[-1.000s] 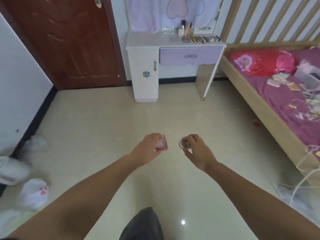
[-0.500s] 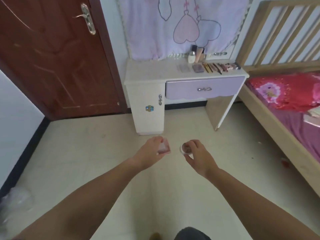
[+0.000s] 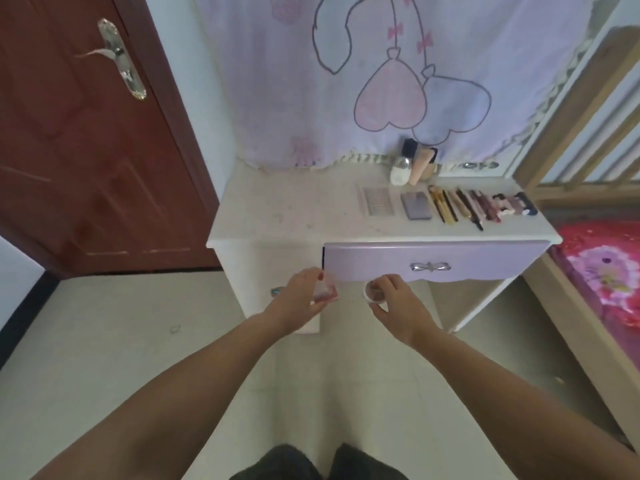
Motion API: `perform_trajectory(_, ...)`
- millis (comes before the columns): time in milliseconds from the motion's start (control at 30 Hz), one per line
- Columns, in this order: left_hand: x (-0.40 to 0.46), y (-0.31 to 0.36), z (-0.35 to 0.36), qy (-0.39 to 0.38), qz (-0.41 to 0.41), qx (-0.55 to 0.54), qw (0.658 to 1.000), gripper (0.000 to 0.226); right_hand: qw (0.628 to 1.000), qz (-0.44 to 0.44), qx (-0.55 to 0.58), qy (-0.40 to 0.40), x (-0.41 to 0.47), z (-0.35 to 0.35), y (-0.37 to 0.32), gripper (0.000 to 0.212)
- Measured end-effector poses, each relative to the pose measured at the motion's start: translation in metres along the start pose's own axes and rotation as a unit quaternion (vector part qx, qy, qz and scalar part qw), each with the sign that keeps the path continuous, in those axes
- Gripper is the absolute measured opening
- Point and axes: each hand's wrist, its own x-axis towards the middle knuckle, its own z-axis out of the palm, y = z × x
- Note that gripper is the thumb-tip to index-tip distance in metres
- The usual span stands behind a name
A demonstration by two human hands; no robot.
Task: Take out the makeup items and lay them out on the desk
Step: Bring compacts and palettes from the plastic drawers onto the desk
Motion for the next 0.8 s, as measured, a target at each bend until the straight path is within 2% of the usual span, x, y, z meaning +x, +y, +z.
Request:
perform_trajectory(233, 0.163, -0.033, -0.021, -0.010, -0.014, -0.009, 1.000, 0.046, 1.000, -0.002, 0.001, -0.016, 0.164, -0.010, 0.042, 0.030)
perform_trajectory(467, 0.323, -0.064, -0.044, -0.045, 0.008, -0.009, 0.999, 0.042, 0.998, 0.050, 0.021, 0.002, 0.306, -0.012, 0.071, 0.028)
perform_trajectory(700, 0.446, -0.076, -0.033, -0.095, 0.015, -0.020, 0.995, 0.045, 0.994, 0.104, 0.021, -0.013, 0.415, -0.011, 0.107, 0.032)
perform_trajectory(800, 0.482, -0.085, -0.019, -0.092, -0.014, -0.034, 0.995, 0.044, 0.992, 0.116, 0.025, -0.032, 0.453, -0.007, 0.123, 0.031)
